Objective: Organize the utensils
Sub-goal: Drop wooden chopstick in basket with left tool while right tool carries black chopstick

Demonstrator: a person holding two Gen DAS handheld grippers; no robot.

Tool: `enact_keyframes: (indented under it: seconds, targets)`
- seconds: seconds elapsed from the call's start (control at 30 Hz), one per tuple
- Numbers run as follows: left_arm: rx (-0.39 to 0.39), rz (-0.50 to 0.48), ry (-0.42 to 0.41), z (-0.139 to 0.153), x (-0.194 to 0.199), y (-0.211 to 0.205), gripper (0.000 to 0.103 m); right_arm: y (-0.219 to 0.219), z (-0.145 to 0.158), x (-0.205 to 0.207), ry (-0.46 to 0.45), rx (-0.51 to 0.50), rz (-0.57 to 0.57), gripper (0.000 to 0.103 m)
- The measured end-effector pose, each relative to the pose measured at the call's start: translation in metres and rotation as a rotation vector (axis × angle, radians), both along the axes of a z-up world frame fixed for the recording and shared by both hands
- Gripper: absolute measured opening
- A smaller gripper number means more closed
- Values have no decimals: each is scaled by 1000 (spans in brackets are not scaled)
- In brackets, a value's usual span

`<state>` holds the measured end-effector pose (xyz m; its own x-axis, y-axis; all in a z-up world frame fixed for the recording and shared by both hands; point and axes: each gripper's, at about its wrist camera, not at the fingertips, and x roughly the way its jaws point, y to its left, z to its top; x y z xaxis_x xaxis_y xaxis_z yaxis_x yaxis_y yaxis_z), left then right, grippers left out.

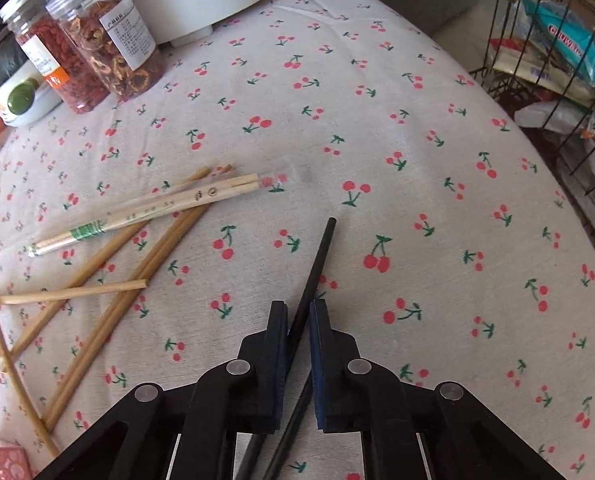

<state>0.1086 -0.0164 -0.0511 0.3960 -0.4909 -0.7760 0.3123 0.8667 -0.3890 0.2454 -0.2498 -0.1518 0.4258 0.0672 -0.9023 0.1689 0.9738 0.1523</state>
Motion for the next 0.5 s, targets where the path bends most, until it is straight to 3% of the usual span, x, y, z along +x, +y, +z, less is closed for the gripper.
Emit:
enact_keyframes:
  seconds: [0.33, 0.5]
  targets:
    - [10, 34, -88, 19, -10, 13, 6, -8, 66, -48, -205, 201, 40, 5]
    - [13, 53, -111, 23, -15, 13, 6, -10, 102, -91, -315, 233, 93, 5]
